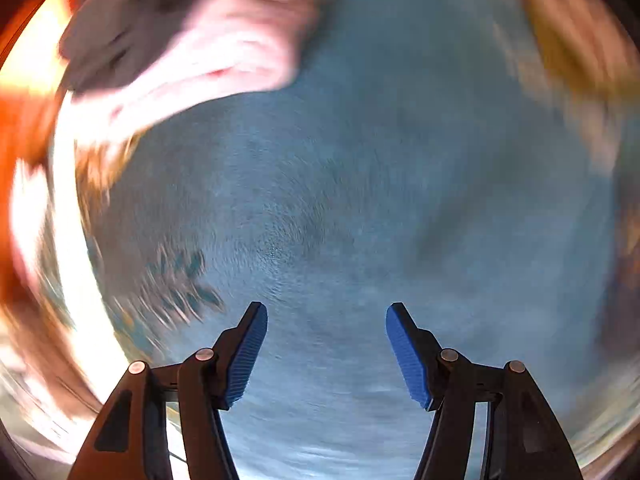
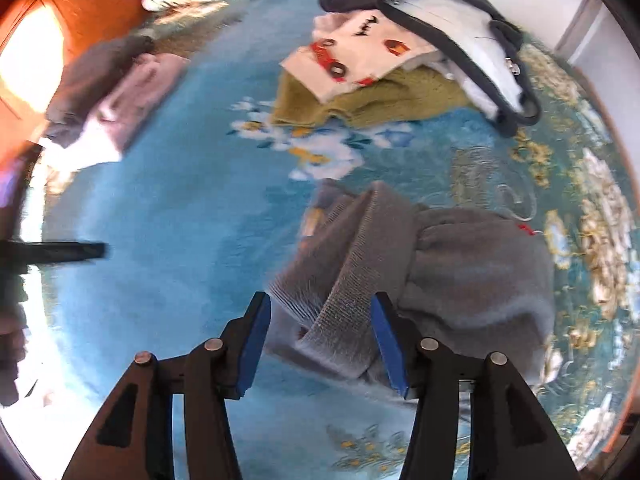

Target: Fold clothes

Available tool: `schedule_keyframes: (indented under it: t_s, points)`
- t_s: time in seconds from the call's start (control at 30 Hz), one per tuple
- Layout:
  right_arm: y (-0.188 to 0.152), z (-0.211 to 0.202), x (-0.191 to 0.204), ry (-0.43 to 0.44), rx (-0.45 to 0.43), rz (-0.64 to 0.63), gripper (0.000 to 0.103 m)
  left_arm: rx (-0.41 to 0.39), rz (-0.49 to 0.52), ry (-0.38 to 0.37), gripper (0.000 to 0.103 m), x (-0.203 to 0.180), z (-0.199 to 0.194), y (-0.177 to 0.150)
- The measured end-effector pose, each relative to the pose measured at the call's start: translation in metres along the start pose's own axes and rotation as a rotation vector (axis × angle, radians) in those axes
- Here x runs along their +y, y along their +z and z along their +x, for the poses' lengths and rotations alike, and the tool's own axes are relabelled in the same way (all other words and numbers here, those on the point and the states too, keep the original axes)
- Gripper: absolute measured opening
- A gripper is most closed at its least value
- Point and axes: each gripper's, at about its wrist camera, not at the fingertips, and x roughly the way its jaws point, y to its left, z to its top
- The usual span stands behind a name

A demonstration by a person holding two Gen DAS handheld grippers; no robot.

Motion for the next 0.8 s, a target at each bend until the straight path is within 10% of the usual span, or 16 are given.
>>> schedule_keyframes:
  t_s: [0.17, 0.37, 0.8]
  points:
    - [-0.005, -0.024, -0.044, -0.004, 0.001, 0.191, 0.058, -0.005, -0.078, -0.164, 0.066, 0.002, -0.012, 0.002]
    - [-0.022, -0.023, -0.119, -0.057, 0.042, 0.451, 0.058, 0.034, -0.231, -0.939, 0.066, -0.045, -0.054, 0.019]
    - [-0.047, -0.008, -0.164, 0.001, 0.061, 0.62, 0.058, 0.164, -0.021, -0.993, 0.071, -0.164, -0.06, 0.01]
